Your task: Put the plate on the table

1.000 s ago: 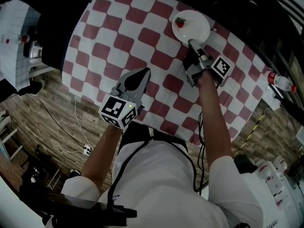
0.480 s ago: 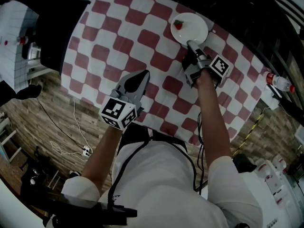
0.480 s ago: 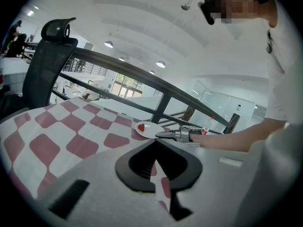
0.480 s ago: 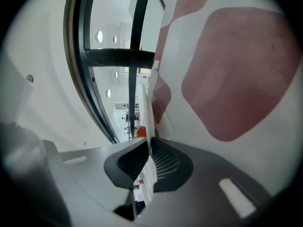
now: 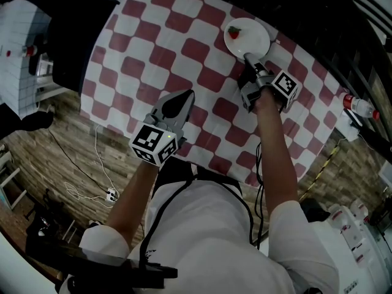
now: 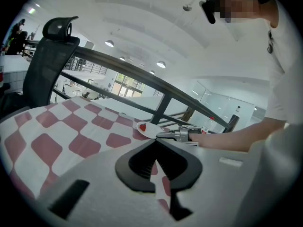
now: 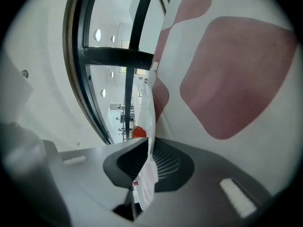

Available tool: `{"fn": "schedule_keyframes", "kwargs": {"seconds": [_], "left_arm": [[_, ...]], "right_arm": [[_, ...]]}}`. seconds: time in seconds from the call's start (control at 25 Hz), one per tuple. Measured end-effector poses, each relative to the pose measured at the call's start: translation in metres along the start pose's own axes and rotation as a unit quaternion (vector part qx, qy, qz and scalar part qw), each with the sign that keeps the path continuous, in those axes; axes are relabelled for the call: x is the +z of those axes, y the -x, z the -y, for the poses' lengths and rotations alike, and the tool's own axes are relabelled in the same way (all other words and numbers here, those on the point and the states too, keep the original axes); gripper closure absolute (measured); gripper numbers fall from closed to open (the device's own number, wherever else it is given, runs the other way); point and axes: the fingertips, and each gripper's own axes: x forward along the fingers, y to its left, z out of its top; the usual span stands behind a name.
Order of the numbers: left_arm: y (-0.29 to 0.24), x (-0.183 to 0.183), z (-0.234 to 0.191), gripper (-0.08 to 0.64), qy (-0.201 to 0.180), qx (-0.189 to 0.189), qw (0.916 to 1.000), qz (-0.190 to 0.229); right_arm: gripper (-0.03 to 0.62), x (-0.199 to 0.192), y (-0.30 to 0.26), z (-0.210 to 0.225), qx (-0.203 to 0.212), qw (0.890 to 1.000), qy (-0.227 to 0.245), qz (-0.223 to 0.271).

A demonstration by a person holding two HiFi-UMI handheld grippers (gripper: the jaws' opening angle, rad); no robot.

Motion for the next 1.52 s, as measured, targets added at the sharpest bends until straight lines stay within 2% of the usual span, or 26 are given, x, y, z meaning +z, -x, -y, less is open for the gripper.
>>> {"fn": "schedule_keyframes", "kwargs": {"seconds": [0.36, 0.64, 0.88, 1.28, 1.52], "left_arm": [[0.012, 0.002, -0.004, 0.555, 0.000, -0.002, 1.0000, -0.001], [0.021, 0.003, 0.001, 0.555, -0.003, -0.007, 1.0000, 0.003], [0.033, 0.000, 0.000, 0.555, -0.008, -0.004, 1.0000, 0.000], [0.052, 0.016, 0.007, 0.555, -0.016, -0.004, 0.9997, 0.017], [0.062, 0.026, 0.012, 0.555, -0.021, -0.008, 0.9994, 0.027]], "right_arm": [[0.494, -0.009, 0.001, -0.011, -0.003, 1.000, 0.001, 0.004], [0.477, -0.013, 0.008, -0.010, -0.003, 1.000, -0.001, 0.003], [0.395, -0.013, 0.008, -0.023, 0.018, 0.999, -0.028, 0.010], [0.231, -0.009, 0.005, -0.030, -0.034, 0.997, -0.039, 0.053], [0.216, -0.013, 0.013, -0.026, -0.056, 0.995, -0.046, 0.070]]}}
